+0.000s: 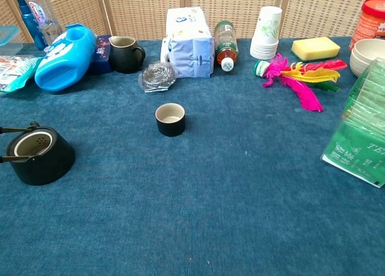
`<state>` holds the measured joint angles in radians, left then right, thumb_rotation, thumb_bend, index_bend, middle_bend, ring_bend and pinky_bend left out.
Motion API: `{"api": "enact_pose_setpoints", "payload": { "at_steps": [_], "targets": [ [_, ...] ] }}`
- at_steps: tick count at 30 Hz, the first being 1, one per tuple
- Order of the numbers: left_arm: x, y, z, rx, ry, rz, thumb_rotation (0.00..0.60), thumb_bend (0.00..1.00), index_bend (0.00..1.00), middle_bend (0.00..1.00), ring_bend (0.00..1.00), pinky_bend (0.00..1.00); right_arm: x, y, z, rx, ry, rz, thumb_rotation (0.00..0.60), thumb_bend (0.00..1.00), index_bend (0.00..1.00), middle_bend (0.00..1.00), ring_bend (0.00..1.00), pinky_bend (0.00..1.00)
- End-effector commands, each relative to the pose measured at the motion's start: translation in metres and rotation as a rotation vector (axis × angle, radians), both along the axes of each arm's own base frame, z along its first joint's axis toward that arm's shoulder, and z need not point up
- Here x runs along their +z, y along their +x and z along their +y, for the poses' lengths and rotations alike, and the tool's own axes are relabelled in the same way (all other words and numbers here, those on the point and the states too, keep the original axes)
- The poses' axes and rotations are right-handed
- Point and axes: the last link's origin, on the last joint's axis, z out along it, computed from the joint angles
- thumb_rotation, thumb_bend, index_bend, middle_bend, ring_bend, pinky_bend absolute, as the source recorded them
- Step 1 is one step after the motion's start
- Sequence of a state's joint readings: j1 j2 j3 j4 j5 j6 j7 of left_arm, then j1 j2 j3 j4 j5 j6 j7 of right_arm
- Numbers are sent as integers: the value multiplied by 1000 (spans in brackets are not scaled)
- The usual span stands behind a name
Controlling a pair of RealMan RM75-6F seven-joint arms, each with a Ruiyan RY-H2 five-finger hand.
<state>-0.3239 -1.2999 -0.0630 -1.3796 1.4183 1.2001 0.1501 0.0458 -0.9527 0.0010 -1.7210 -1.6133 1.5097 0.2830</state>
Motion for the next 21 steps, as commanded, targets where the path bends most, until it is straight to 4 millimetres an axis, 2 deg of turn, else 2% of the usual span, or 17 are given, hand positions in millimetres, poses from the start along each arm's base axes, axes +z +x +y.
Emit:
{"api": "enact_pose_setpoints", "payload": {
  "at_steps": [1, 14, 21],
  "targets": [
    [-13, 8, 18, -13, -5, -34, 600, 137, 0, 0, 0, 93, 0, 0, 1, 2, 0, -1, 600, 0, 0, 0, 0, 0],
    [-48, 34, 31, -100, 11, 33, 600, 137, 0, 0, 0, 93, 0, 1, 2, 7, 9, -7, 600, 0, 0, 0, 0, 0],
    [-63, 41, 36, -107, 34, 55, 600, 137, 0, 0, 0, 93, 1, 1, 3, 10, 15, -12, 600, 0, 0, 0, 0, 0]
  ]
}}
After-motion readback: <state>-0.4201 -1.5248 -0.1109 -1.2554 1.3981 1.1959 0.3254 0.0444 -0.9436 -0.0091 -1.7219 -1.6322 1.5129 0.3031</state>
